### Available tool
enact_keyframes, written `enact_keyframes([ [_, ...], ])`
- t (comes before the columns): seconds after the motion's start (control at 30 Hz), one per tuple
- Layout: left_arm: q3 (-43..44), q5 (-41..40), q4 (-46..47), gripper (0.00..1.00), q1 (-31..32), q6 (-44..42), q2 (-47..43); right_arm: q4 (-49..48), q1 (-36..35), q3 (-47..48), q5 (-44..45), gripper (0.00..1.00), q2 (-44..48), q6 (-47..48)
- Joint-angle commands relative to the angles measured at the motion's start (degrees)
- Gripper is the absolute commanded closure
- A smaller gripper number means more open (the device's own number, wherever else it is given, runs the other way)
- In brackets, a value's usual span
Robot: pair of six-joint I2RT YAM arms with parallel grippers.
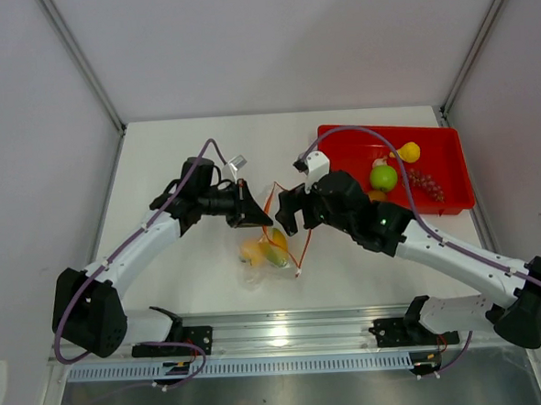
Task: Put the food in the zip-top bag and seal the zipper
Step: Place the fake fruit in the zipper food storage bag.
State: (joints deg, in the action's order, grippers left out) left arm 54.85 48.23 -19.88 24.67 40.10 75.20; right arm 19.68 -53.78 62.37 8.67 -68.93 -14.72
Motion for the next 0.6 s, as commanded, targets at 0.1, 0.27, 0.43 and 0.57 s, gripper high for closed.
enact_keyframes([
  [0.1, 2.19, 0.82, 0.98, 0.99, 0.73, 0.42, -0.49, 2.29, 1.83, 6.27, 6.45, 0.04, 3.18, 1.10],
  [0.27, 2.02, 0.82, 0.90, 1.00, 0.73, 0.25, -0.40, 3.08, 5.52, 9.08, 10.22, 0.01, 4.50, 3.38],
  [0.43, 2.28, 0.73, 0.63, 0.99, 0.73, 0.16, -0.75, 8.79, 15.96, 15.32, 7.43, 0.01, 1.17, -1.27],
  [0.57, 1.93, 0.55, 0.46, 0.99, 0.73, -0.02, -1.02, 11.34, 27.47, 18.48, 0.04, 0.01, -3.05, -5.83],
])
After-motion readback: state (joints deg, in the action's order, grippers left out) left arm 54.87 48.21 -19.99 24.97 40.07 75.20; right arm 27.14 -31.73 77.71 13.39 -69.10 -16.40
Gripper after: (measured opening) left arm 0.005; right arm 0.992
